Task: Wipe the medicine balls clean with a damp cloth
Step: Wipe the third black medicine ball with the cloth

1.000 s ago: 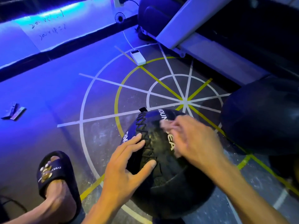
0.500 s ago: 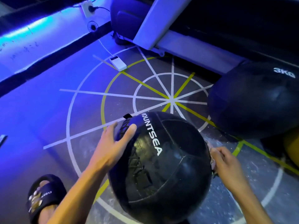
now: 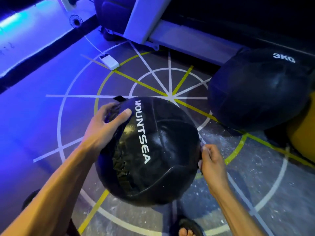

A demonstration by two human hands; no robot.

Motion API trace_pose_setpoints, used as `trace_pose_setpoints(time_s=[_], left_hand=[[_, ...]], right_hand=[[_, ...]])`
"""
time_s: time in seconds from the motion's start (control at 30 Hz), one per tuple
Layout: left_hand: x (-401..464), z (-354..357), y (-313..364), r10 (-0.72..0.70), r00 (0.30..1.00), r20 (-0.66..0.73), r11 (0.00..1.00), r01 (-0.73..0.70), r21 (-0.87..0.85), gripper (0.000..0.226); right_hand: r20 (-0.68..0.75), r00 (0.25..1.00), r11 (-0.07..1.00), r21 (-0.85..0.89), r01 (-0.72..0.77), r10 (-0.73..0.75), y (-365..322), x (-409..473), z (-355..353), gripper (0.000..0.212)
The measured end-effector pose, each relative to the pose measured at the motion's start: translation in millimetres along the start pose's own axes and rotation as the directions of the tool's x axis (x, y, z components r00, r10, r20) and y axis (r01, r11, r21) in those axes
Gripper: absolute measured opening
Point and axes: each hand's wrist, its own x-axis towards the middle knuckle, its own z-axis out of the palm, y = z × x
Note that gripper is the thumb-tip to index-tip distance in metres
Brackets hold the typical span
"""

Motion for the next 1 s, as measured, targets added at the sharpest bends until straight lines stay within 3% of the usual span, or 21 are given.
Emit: trace_pose_setpoints(time_s=[0.13, 0.23, 0.3, 0.4, 0.5, 0.6, 0.63, 0.7, 0.73, 0.77, 0.8, 0.9, 1.0], left_hand=[[8, -7, 8, 0.134, 0.989, -0.068, 0.961, -0.113, 0.253, 0.076], [9, 0, 10, 0.322, 0.947, 0.009, 0.839, -0.29, 0.461, 0.074], [15, 4, 9, 0.351, 0.937, 0.004, 0.798, -0.301, 0.522, 0.067], [28, 9, 13, 0.328, 0.945, -0.02, 0.813, -0.271, 0.515, 0.064], [40, 15, 19, 0.302, 0.953, -0.024, 0.841, -0.254, 0.479, 0.061], [48, 20, 25, 0.296, 0.955, -0.02, 0.845, -0.252, 0.471, 0.062], [50, 20, 26, 0.289, 0.957, -0.022, 0.849, -0.245, 0.468, 0.061], [55, 19, 28, 0.279, 0.96, -0.029, 0.853, -0.234, 0.466, 0.058], [56, 18, 29, 0.271, 0.962, -0.029, 0.856, -0.227, 0.464, 0.057], [56, 18, 29, 0.263, 0.964, -0.031, 0.859, -0.22, 0.462, 0.056], [56, 18, 28, 0.266, 0.963, -0.038, 0.861, -0.22, 0.458, 0.054], [56, 20, 26, 0.277, 0.96, -0.04, 0.862, -0.229, 0.451, 0.05], [50, 20, 24, 0.306, 0.952, -0.019, 0.845, -0.262, 0.467, 0.059]], right_hand=[[0.029, 0.999, 0.999, 0.01, 0.035, -0.036, -9, 3, 10, 0.018], [-0.001, 0.995, 0.993, 0.062, 0.1, -0.1, -18, -2, 6, 0.016], [-0.087, 0.964, 0.965, 0.05, 0.258, -0.253, -33, -8, 3, 0.017], [-0.116, 0.855, 0.859, 0.024, 0.511, -0.505, -70, -15, 6, 0.019], [0.039, 0.759, 0.757, -0.044, 0.651, -0.65, -98, -14, 24, 0.017], [0.228, 0.575, 0.536, -0.213, 0.817, -0.786, -87, -35, 51, 0.018], [0.366, 0.527, 0.459, -0.26, 0.85, -0.767, -67, -49, 58, 0.022], [0.645, 0.479, 0.35, -0.329, 0.877, -0.595, -11, -85, 66, 0.041], [0.708, 0.491, 0.35, -0.351, 0.868, -0.508, 19, -99, 61, 0.043], [0.695, 0.548, 0.407, -0.382, 0.83, -0.465, 37, -105, 51, 0.034], [0.646, 0.615, 0.504, -0.384, 0.774, -0.452, 43, -105, 38, 0.018], [0.351, 0.784, 0.744, -0.275, 0.609, -0.512, 2, -89, 13, 0.029], [0.171, 0.75, 0.745, -0.102, 0.659, -0.639, -76, -61, 1, 0.015]])
